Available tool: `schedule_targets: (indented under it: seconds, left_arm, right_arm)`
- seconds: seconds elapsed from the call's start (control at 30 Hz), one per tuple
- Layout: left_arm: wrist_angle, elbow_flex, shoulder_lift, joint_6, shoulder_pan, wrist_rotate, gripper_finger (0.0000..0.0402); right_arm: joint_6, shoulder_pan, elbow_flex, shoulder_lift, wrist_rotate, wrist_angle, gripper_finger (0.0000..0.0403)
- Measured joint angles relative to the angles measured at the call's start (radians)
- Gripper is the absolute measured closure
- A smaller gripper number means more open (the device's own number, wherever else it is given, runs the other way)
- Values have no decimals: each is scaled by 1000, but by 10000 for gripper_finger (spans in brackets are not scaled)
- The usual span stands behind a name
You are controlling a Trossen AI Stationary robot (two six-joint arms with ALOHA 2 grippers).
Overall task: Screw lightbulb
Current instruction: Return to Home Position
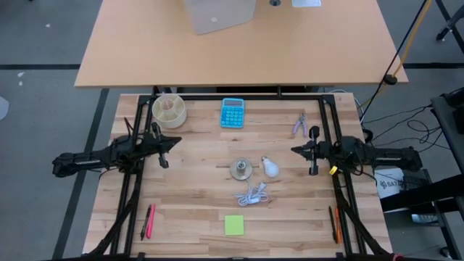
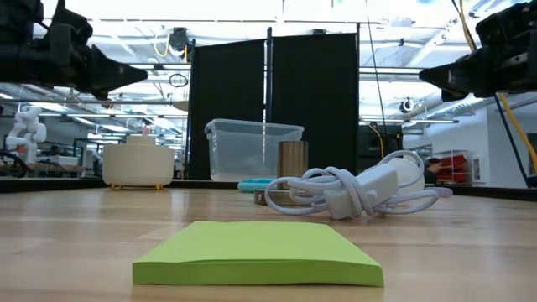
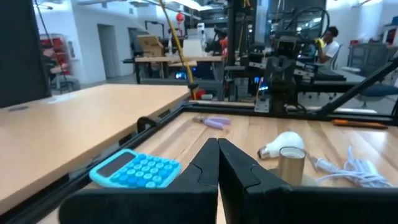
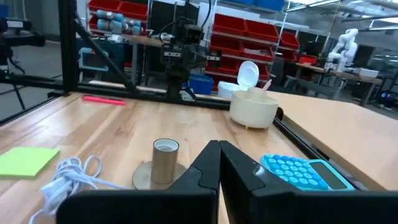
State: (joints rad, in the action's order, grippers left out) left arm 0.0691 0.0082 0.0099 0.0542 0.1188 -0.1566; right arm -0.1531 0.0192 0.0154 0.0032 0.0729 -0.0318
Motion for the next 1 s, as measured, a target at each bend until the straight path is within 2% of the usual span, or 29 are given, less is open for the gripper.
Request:
schedule_targets:
  seconds: [0.13,0.27,0.43,0.63,1.0]
  left_arm:
    - [-11,0,1,4,0,-7,401]
    - [-22,0,1,25,1,-51,401]
    - [-22,0,2,42,1,-54,401]
    - [-23,0,5,37,1,-54,401]
    - [-23,0,5,37,1,-54,401]
  right_arm:
    - [-33,35,0,0,-53,11,403]
    - [-54,61,0,0,-54,11,403]
    - [-55,66,0,0,-78,16,403]
    - [-24,66,0,0,-22,-4,403]
    - [-12,65,0,1,-22,1,401]
